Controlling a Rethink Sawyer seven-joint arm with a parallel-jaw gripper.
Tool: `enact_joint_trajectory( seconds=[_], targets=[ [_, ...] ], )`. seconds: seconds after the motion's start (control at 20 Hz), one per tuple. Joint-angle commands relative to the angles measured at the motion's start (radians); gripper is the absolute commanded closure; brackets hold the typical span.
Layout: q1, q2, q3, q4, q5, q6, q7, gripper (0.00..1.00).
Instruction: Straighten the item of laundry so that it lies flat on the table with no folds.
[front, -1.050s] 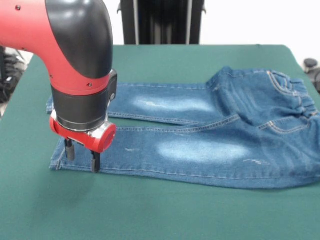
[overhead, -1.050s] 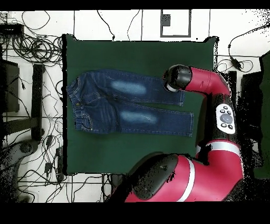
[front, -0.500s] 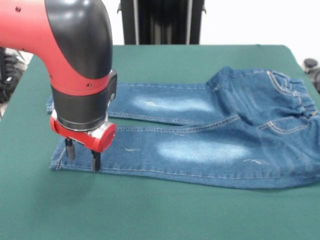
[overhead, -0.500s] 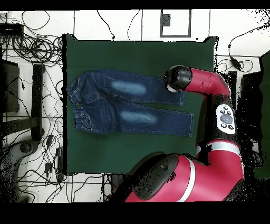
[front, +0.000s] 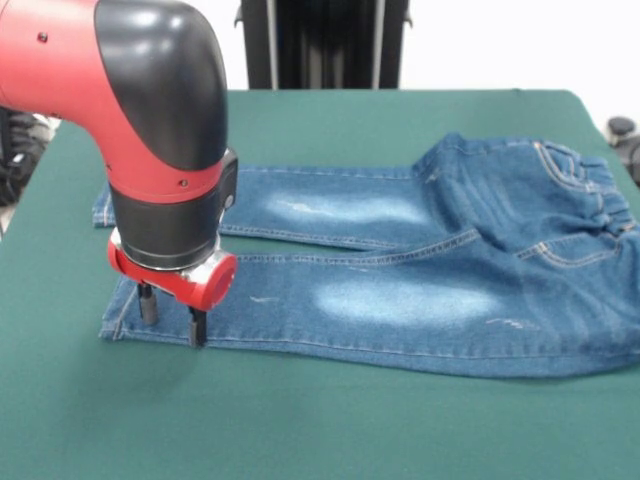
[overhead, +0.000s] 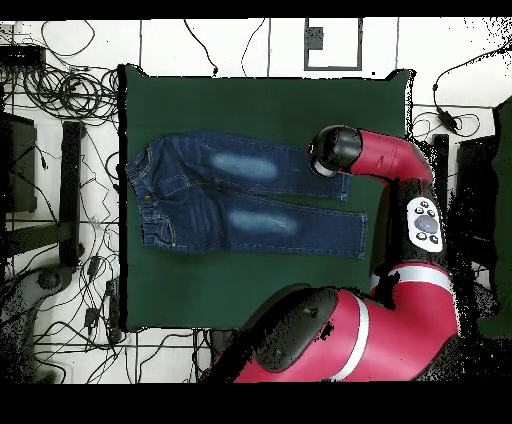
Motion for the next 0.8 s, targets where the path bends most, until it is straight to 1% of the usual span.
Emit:
enact_joint_trajectory(
  seconds=[0.05, 0.4, 0.45, 0.6, 0.65, 0.8],
  targets=[
    [0.025, 0.145, 0.068, 0.083, 0.03, 0.126, -0.004, 0.0],
    [0.029, 0.189, 0.048, 0.028, 0.032, 0.172, 0.008, 0.0],
    [0.029, 0.187, 0.046, 0.028, 0.024, 0.155, -0.002, 0.0],
    [0.032, 0.192, 0.049, 0.003, 0.005, 0.187, -0.062, 0.0],
    [0.034, 0.188, 0.05, 0.003, -0.005, 0.174, -0.071, 1.0],
    [0.041, 0.19, 0.044, -0.008, -0.005, 0.186, -0.062, 1.0]
  ],
)
